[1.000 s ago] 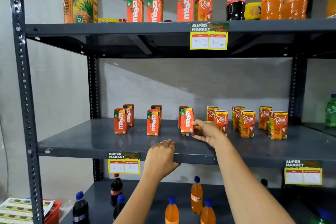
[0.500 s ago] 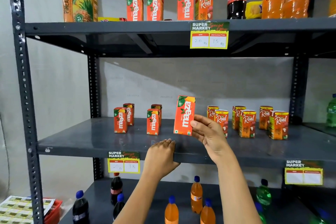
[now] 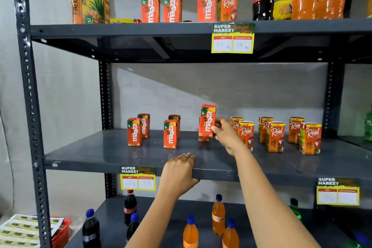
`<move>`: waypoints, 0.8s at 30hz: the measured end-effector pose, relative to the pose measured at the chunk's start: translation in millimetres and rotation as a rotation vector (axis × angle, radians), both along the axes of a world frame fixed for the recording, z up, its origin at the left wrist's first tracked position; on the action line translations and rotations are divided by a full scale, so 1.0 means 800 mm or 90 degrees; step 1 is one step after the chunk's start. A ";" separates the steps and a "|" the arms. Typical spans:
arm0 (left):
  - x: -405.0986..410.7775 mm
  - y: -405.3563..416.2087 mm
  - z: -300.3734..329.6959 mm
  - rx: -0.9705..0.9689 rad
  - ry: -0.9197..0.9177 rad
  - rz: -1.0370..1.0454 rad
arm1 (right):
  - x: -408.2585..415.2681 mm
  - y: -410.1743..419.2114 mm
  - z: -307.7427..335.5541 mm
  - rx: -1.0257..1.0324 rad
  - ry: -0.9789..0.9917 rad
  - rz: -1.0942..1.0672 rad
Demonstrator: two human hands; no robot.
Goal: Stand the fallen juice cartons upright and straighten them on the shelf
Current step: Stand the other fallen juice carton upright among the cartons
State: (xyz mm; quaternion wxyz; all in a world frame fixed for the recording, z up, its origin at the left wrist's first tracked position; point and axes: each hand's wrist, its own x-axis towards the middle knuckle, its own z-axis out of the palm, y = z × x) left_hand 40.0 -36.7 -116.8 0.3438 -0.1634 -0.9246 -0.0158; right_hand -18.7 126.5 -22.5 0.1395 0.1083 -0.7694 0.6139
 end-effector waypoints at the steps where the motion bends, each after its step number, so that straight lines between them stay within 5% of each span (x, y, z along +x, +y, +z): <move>1: 0.000 0.000 0.000 0.004 0.000 -0.005 | -0.011 0.001 -0.002 0.019 -0.022 -0.012; 11: 0.002 -0.002 0.008 -0.019 -0.062 0.015 | -0.039 -0.012 -0.037 0.078 -0.111 -0.016; 16: -0.004 0.003 0.024 0.111 -0.166 -0.009 | -0.039 -0.012 -0.042 0.118 -0.104 -0.067; 24: -0.062 -0.026 0.068 0.396 -0.273 0.343 | -0.030 -0.031 -0.050 0.443 -0.165 -0.244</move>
